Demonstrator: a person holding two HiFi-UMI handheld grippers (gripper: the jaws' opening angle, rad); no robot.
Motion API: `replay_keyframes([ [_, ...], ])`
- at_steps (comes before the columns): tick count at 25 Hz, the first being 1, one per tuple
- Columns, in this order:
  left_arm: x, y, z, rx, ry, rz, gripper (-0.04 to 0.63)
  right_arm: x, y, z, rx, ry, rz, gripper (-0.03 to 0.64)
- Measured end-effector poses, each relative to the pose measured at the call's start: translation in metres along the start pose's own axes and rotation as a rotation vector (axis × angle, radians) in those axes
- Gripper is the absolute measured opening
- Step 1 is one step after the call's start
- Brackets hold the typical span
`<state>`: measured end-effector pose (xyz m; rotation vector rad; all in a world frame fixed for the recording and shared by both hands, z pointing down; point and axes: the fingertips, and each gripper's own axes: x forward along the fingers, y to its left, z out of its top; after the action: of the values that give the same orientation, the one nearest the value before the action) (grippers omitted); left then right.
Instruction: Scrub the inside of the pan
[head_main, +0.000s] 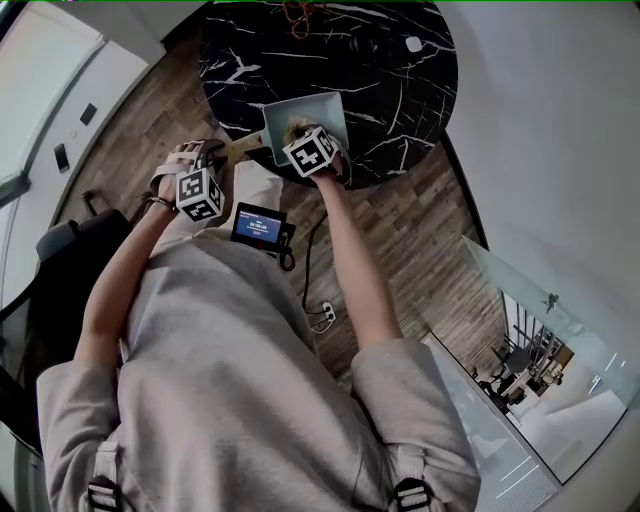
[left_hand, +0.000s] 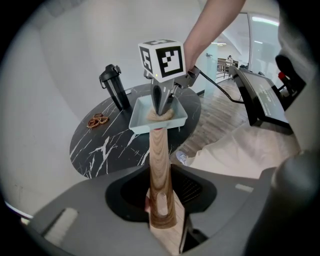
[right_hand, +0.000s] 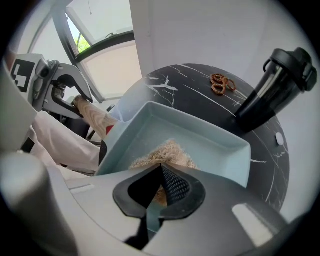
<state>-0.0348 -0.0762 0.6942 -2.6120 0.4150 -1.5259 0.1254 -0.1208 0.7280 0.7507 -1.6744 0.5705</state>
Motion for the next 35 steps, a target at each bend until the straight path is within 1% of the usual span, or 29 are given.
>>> replay_keyframes([
  [3, 0.000, -0.001, 0.000, 0.002, 0.004, 0.002, 0.129, 0.001, 0.013, 0.007, -0.008, -0.009, 0.017, 0.015],
  [6, 0.001, 0.000, 0.000, 0.001, 0.008, 0.005, 0.129, 0.003, 0.022, 0.013, 0.006, -0.022, 0.046, 0.015],
  [10, 0.000, 0.000, 0.000, -0.001, 0.011, 0.003, 0.129, 0.004, 0.028, 0.015, 0.019, -0.014, 0.057, 0.015],
  [13, 0.001, 0.000, 0.000, -0.003, 0.012, 0.001, 0.129, 0.004, 0.027, 0.016, 0.063, -0.021, 0.084, 0.015],
  [15, 0.002, 0.000, 0.000, -0.005, 0.016, 0.003, 0.129, 0.007, 0.025, 0.019, 0.132, -0.039, 0.117, 0.014],
  [18, 0.002, -0.001, 0.000, -0.006, 0.028, 0.004, 0.129, 0.008, 0.028, 0.021, 0.296, -0.085, 0.199, 0.014],
  [21, 0.002, -0.001, -0.001, -0.010, 0.047, 0.000, 0.129, -0.003, 0.029, 0.030, 0.508, -0.194, 0.314, 0.015],
  [22, 0.003, -0.001, 0.000, -0.010, 0.051, -0.002, 0.129, -0.011, 0.027, 0.033, 0.549, -0.232, 0.347, 0.015],
  [23, 0.003, -0.001, 0.000, -0.010, 0.052, -0.004, 0.129, -0.021, 0.025, 0.035, 0.559, -0.262, 0.358, 0.015],
  [24, 0.003, -0.001, 0.000, -0.010, 0.052, -0.007, 0.129, -0.030, 0.020, 0.036, 0.540, -0.281, 0.345, 0.015],
  [25, 0.003, -0.001, 0.000, -0.009, 0.052, -0.009, 0.129, -0.039, 0.015, 0.036, 0.500, -0.290, 0.314, 0.015],
  [27, 0.002, -0.001, -0.001, -0.009, 0.053, -0.009, 0.129, -0.052, 0.001, 0.034, 0.399, -0.288, 0.233, 0.015],
  [29, 0.002, 0.000, 0.000, -0.007, 0.052, -0.006, 0.129, -0.061, -0.015, 0.028, 0.302, -0.259, 0.140, 0.015],
  [32, 0.003, 0.000, 0.000, -0.006, 0.048, -0.005, 0.129, -0.062, -0.042, 0.005, 0.170, -0.152, 0.001, 0.015],
  [34, 0.003, 0.000, 0.000, -0.007, 0.049, -0.006, 0.129, -0.053, -0.054, -0.014, 0.105, -0.056, -0.053, 0.015],
  [35, 0.003, 0.001, -0.001, -0.009, 0.050, -0.005, 0.129, -0.047, -0.058, -0.024, 0.088, -0.010, -0.063, 0.015],
])
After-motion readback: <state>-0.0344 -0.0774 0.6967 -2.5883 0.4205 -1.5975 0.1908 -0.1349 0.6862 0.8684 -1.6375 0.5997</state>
